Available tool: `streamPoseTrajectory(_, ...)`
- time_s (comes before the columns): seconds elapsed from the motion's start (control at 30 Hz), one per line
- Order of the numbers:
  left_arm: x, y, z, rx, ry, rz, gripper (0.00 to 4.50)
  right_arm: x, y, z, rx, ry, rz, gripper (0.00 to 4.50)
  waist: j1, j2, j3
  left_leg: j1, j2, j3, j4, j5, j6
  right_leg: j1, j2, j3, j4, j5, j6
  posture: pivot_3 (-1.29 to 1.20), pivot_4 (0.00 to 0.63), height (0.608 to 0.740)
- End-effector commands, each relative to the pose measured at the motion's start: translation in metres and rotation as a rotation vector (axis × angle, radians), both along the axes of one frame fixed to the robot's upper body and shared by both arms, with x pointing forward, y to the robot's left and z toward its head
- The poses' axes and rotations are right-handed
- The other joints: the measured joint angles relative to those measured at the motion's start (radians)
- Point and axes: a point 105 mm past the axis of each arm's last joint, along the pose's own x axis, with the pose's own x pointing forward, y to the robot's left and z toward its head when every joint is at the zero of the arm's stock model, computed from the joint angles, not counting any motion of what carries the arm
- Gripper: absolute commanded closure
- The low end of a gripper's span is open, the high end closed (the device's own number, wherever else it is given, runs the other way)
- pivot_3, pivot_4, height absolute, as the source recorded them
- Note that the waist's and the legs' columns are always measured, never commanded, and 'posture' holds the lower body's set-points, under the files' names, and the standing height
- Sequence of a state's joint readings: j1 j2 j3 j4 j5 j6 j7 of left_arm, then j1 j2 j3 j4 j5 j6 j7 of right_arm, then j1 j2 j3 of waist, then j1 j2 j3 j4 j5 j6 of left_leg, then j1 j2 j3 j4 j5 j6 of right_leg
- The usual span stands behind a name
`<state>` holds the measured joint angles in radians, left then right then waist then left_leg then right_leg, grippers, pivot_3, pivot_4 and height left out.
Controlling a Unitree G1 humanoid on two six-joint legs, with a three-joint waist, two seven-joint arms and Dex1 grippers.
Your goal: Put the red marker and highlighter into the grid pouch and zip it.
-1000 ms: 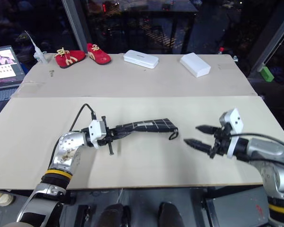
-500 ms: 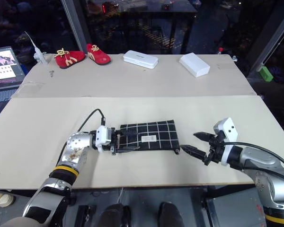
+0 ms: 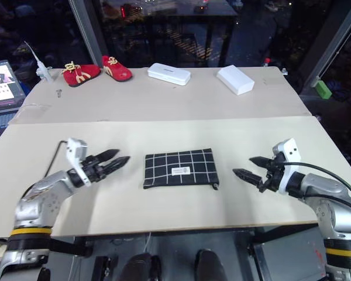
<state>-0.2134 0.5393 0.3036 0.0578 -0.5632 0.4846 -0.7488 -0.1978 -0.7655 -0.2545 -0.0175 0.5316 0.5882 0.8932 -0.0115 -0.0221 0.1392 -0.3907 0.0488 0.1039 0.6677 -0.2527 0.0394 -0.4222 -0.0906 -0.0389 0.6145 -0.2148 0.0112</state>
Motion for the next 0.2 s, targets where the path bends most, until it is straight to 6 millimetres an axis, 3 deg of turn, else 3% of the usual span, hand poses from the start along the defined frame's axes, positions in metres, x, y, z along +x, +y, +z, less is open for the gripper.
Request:
streamPoseTrajectory(0.03,-0.0093,0.0325,0.0164,-0.021,-0.067,0.156,0.91,0.0094,-0.0200,0.0089,0.000,-0.052,-0.072,0.00,0.002,0.000,0.000,0.000,0.000,0.000,0.000,0.000,0.000,0.000,0.000,0.000,0.000,0.000,0.000,0.00,0.150,0.740)
streamPoseTrajectory(0.2,-0.0132,0.0417,0.0118,-0.019,-0.058,0.227,0.91,0.0173,-0.0214,0.0024,0.007,-0.037,-0.087,0.00,0.012,0.000,0.000,0.000,0.000,0.001,0.000,0.000,0.000,0.000,0.000,0.000,0.000,0.000,-0.001,0.00,0.150,0.740)
